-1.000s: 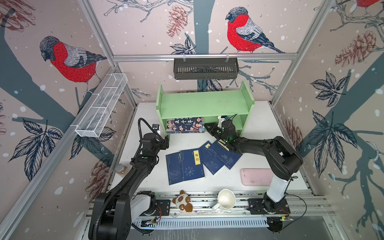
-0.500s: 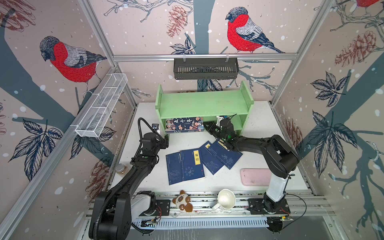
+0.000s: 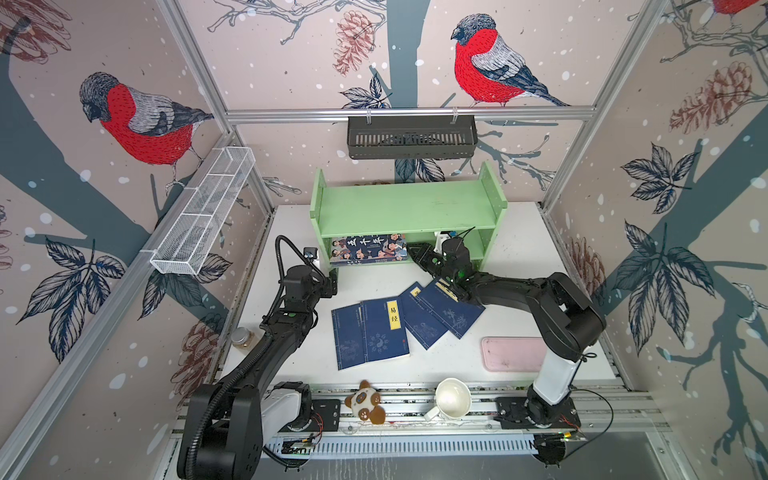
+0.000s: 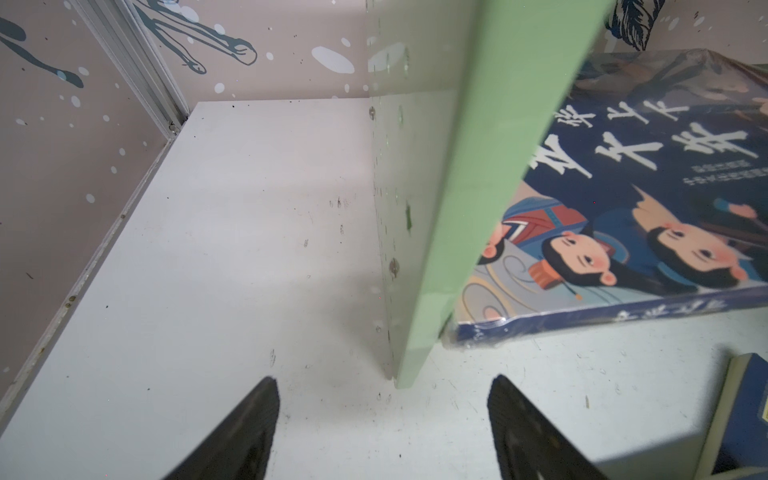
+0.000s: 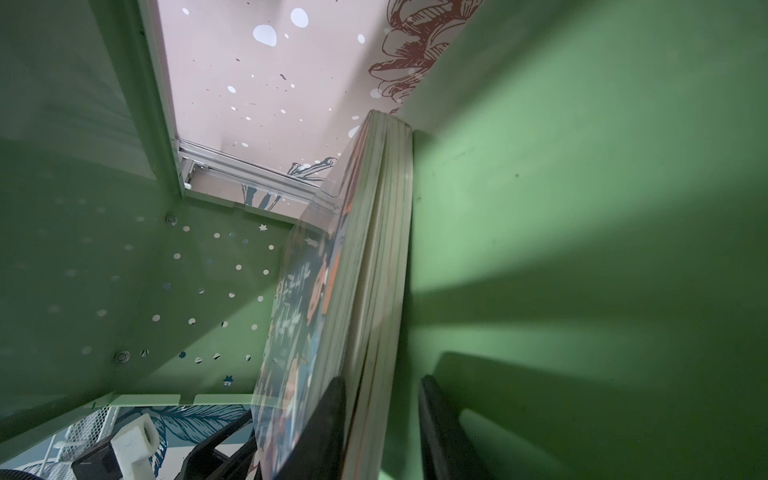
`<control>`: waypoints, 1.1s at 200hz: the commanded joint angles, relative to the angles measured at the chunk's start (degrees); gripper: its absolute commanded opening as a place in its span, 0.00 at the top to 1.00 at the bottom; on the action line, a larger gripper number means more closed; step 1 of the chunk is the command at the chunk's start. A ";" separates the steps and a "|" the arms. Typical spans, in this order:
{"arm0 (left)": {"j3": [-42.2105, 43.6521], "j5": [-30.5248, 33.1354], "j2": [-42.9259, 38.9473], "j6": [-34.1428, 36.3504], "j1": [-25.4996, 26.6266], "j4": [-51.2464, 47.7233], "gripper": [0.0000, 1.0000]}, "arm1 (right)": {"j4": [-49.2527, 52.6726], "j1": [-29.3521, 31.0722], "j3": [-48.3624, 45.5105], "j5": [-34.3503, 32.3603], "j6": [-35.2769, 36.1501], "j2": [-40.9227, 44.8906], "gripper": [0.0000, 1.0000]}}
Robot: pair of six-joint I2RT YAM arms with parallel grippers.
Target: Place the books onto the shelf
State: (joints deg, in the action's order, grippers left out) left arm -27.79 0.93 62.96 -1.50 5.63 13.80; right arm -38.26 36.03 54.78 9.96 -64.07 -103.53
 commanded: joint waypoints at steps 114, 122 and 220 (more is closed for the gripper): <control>-2.47 -4.74 -2.87 -1.08 -0.18 -6.98 0.21 | 8.69 2.24 -5.74 -5.62 7.29 9.90 0.77; -2.89 -5.39 -3.53 -1.43 -0.15 -8.35 0.21 | 9.05 2.54 -6.34 -5.57 7.77 10.62 0.78; -13.52 -11.75 -14.02 -3.08 -0.26 -25.65 0.20 | 4.04 6.90 -12.37 -3.83 8.50 15.22 0.86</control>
State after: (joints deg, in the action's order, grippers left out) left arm -37.89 -8.43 51.20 -4.51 5.63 -7.16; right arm -31.16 42.70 43.16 5.82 -56.55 -88.53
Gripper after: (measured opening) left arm 0.791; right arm 0.136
